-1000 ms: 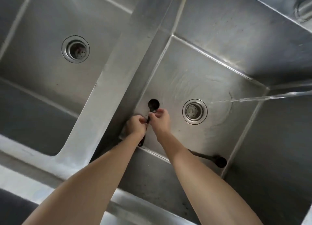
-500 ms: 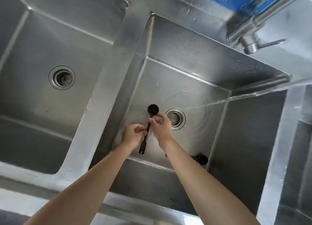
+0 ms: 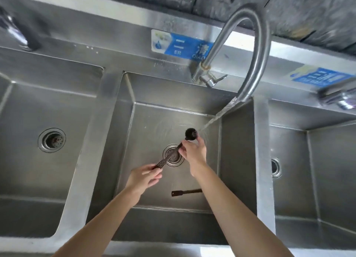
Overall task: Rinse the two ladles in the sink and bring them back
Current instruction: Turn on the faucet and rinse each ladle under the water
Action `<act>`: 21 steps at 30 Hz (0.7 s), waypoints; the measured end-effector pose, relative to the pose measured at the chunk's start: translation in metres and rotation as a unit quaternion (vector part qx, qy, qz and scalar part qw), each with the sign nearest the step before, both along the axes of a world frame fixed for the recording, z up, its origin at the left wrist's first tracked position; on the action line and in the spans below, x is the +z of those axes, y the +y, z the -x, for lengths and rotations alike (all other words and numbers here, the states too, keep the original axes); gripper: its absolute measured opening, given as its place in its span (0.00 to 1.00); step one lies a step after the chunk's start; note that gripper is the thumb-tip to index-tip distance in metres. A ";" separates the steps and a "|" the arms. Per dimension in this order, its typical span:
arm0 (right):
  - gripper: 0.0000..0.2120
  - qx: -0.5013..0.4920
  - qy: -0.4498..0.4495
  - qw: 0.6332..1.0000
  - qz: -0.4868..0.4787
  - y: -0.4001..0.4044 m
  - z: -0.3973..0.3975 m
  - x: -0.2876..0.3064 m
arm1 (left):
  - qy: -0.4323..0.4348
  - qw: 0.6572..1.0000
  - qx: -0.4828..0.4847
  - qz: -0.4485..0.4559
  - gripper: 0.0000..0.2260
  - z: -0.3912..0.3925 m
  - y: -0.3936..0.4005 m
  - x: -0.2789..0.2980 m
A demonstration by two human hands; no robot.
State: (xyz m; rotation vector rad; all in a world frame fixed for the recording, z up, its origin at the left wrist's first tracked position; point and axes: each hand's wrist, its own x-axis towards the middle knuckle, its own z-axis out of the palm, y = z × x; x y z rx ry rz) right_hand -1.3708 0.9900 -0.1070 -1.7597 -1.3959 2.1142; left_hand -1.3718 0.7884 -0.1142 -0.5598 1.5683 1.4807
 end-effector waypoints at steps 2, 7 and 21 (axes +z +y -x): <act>0.20 0.001 -0.007 1.000 -0.004 0.012 -0.001 0.007 | -0.009 0.998 0.044 -0.032 0.06 0.003 0.004 0.005; 0.15 -0.027 0.028 0.999 0.037 0.034 -0.010 0.014 | 0.011 0.999 0.020 -0.045 0.09 0.016 0.015 0.014; 0.03 0.174 -0.104 0.969 -0.142 0.084 0.013 0.015 | 0.029 0.997 0.057 -0.030 0.10 0.040 0.017 0.018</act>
